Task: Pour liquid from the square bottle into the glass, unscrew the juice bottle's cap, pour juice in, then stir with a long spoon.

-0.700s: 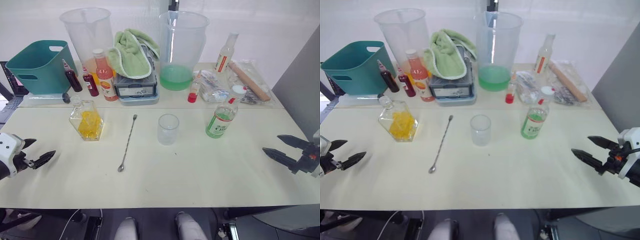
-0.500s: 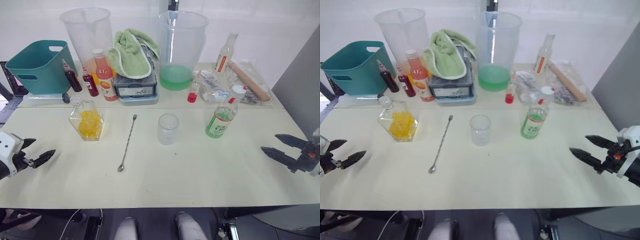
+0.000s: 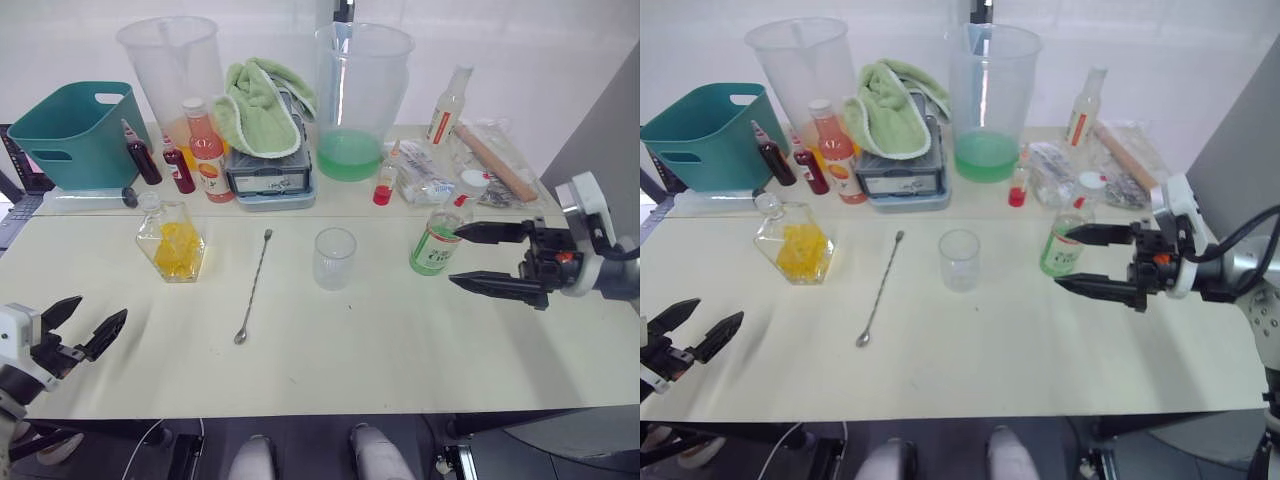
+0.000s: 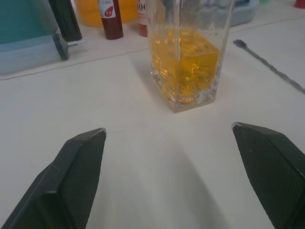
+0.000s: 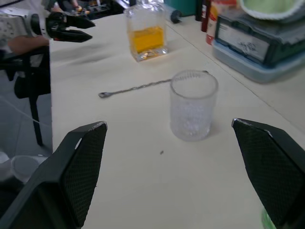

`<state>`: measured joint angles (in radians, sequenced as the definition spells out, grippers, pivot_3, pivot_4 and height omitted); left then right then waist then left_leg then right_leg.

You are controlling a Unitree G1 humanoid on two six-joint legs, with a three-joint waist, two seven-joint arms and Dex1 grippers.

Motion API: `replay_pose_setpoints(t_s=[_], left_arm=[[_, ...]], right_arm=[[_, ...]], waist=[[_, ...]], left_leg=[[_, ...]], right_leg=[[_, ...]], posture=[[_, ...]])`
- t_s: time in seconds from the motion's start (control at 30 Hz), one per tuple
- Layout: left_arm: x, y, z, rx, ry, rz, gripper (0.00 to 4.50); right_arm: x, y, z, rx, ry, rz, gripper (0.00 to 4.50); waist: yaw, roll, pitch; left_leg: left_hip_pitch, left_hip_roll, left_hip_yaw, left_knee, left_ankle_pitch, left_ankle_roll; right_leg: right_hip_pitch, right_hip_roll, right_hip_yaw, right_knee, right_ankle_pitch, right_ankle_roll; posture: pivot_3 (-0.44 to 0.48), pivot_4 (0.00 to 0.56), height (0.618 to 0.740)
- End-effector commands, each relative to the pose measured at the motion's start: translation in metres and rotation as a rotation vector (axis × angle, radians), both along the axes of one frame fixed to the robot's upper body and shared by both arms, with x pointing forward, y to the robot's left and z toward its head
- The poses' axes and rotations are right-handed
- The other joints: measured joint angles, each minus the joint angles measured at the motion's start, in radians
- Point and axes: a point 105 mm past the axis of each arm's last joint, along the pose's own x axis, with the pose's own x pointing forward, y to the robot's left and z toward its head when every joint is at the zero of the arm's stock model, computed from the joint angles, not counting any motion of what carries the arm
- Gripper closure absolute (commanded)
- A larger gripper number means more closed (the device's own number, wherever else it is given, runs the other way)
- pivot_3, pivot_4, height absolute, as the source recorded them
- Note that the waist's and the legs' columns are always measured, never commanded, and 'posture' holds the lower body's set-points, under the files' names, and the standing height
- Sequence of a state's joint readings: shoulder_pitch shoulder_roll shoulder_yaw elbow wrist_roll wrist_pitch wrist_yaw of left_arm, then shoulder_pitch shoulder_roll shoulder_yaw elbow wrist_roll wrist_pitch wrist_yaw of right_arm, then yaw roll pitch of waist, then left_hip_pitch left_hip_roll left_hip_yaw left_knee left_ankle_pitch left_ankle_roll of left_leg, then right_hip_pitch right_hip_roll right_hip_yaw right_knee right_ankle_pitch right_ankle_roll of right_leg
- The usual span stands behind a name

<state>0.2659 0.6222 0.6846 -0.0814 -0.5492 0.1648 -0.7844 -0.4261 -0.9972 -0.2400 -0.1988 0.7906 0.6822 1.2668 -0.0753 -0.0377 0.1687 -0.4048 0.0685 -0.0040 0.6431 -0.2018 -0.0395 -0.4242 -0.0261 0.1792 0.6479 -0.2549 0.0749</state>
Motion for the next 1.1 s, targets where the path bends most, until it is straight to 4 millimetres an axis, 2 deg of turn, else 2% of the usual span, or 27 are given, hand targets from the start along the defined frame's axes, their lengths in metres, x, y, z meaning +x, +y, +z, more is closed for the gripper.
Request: replay_pose_setpoints(t_s=[0.03,0.13,0.27,0.43,0.7,0.83,1.1], left_arm=[[0.001,-0.005,0.014,0.052,-0.072,0.1,0.0],[0.004,-0.02,0.018,0.019,-0.104,0.096,0.0],[0.024,-0.054,0.022,-0.067,-0.161,0.09,0.0],[0.042,-0.066,0.027,-0.108,-0.206,0.128,0.0],[0.066,-0.066,0.023,-0.129,-0.201,0.211,0.0],[0.081,-0.07,0.02,-0.142,-0.177,0.199,0.0],[0.101,-0.072,0.033,-0.156,-0.196,0.195,0.0]], right_arm=[[-0.005,0.012,0.009,-0.002,-0.031,0.067,0.05],[-0.004,0.016,0.011,0.001,-0.067,0.074,0.05],[0.0,0.021,0.009,0.027,-0.097,0.064,0.05],[0.001,0.017,0.01,0.016,-0.112,0.038,0.05],[0.001,0.009,0.011,-0.001,-0.13,-0.001,0.05],[0.004,0.002,0.005,-0.047,-0.14,-0.036,0.05],[0.006,-0.001,0.006,-0.051,-0.155,-0.053,0.05]], waist=[[0.007,0.0,0.0],[0.011,-0.001,0.0],[0.013,-0.001,0.0],[0.006,-0.001,0.0],[0.007,-0.001,0.0],[0.011,-0.001,0.0],[0.007,-0.001,0.0]], left_leg=[[0.0,0.0,0.0,0.0,0.0,0.0],[-0.001,-0.001,0.0,0.001,0.0,0.0],[0.0,-0.001,0.0,0.001,0.0,0.0],[-0.001,-0.001,-0.001,0.002,0.0,0.0],[-0.001,-0.001,-0.002,0.002,0.0,0.0],[-0.001,-0.002,-0.003,0.002,0.0,0.0],[-0.001,-0.002,-0.003,0.002,0.0,0.0]], right_leg=[[0.0,0.0,0.0,0.0,0.0,0.0],[0.0,0.0,0.0,0.0,0.0,0.0],[0.001,0.0,0.0,-0.001,0.001,0.001],[0.001,0.001,0.0,0.0,0.001,0.001],[0.002,0.001,0.0,0.0,0.001,0.001],[0.002,0.001,0.0,0.0,0.002,0.002],[0.002,0.001,0.0,0.0,0.002,0.002]], posture=[[0.0,0.15,0.727],[0.0,0.15,0.727],[0.0,0.15,0.727],[0.0,0.15,0.727],[0.0,0.15,0.727],[0.0,0.15,0.727],[0.0,0.15,0.727]])
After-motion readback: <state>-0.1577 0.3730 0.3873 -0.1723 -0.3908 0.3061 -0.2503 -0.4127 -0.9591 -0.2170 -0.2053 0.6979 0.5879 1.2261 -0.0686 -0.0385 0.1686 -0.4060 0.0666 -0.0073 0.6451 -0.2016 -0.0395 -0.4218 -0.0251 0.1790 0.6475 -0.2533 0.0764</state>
